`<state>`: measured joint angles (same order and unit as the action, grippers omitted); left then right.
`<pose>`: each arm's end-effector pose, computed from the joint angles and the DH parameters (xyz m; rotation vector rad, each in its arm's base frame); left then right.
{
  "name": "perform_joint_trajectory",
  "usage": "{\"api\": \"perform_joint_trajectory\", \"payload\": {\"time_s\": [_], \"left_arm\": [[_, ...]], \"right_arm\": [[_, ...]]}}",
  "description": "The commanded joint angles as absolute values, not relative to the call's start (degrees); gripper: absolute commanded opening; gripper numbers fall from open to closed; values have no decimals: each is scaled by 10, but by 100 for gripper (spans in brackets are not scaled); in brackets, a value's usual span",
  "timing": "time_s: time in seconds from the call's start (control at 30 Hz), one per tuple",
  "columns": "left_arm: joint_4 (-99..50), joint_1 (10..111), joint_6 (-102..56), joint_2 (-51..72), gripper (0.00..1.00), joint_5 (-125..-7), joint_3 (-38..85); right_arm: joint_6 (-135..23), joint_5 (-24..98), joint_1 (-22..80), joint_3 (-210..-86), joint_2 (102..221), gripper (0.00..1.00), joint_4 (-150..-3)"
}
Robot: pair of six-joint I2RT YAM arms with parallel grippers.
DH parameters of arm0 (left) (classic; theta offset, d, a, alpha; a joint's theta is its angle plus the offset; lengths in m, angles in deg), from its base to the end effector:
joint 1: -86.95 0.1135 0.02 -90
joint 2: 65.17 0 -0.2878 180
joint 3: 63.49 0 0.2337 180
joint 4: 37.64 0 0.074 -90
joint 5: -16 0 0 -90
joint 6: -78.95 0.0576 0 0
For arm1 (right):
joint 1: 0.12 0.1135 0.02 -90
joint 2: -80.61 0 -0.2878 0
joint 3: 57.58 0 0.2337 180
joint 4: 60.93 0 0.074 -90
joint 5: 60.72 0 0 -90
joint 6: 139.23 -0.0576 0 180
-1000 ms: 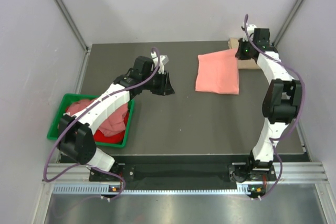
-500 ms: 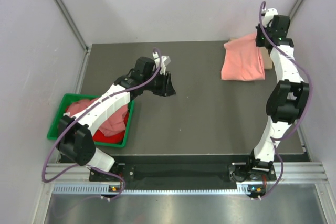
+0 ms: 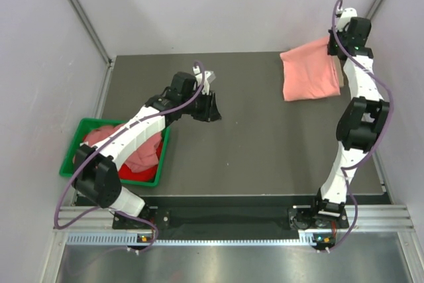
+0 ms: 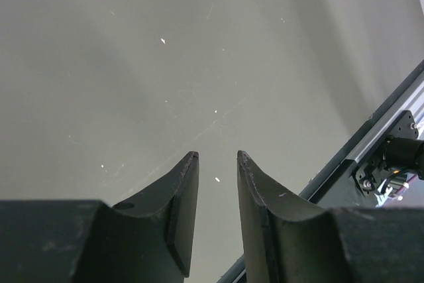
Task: Fold and stack the t-shirts
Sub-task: Neatly place the folded tshirt to the corner
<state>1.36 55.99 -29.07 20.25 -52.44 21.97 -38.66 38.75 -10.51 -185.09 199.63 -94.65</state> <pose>0.2720 -0.1879 0.3203 0.4741 2.2968 -0.8669 0.5025 -0.0825 0.3439 -0.1084 2.0024 -0.0679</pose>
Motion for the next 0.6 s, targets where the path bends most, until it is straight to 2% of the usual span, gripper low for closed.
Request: {"api": "perform_joint_trajectory", "payload": {"time_s": [0.0,0.23,0.47,0.57], "left_arm": [[3,557,-283,211,35,-526,221],[2,557,-285,228,35,-519,221],[13,557,-282,249,35,-520,229],[15,557,-281,257,35,-522,232]], "right_arm": [[-410,405,-129,-1896,2000,0,-870],[-488,416,-166,-1903,2052,0,-811],[-570,418,-194,-1996,2196,0,-747],[-582,397,-199,-2002,2221,0,-713]]}}
